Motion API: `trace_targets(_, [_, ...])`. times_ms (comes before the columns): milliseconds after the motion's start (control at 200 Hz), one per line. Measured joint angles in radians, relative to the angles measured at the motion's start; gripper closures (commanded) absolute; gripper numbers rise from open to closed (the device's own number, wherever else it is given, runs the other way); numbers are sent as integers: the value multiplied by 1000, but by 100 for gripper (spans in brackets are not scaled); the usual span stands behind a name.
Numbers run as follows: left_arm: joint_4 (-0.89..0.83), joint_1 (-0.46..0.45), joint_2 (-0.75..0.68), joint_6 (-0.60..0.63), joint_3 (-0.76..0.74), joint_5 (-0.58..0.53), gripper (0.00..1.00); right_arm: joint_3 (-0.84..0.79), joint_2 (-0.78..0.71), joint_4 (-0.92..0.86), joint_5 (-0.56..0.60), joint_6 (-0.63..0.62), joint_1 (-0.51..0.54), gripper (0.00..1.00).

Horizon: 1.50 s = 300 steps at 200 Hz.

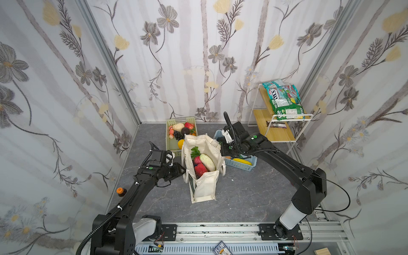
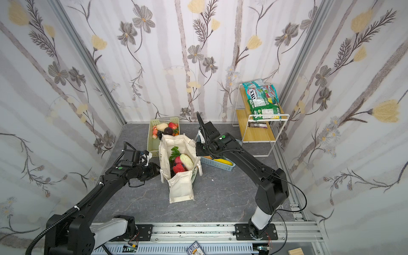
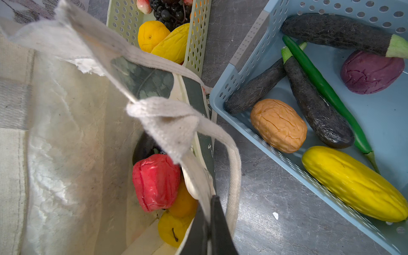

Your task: Place the food into the grocery bag and tie it

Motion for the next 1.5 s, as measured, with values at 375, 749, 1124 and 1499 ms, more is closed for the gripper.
trace_targets(375, [105, -11, 92, -30, -63, -27, 62, -16, 0, 9, 0, 0, 1, 94])
trace_targets(749, [217, -12, 98, -117, -106, -61, 98, -52, -7, 42, -3, 2, 1, 85])
trace_targets(1124, [201, -12, 103, -114, -66, -71, 98, -30, -111, 38, -29, 0, -48, 46])
trace_targets(1499, [150, -11, 127, -101, -16, -74, 97, -389, -257, 190, -65, 32, -212, 41])
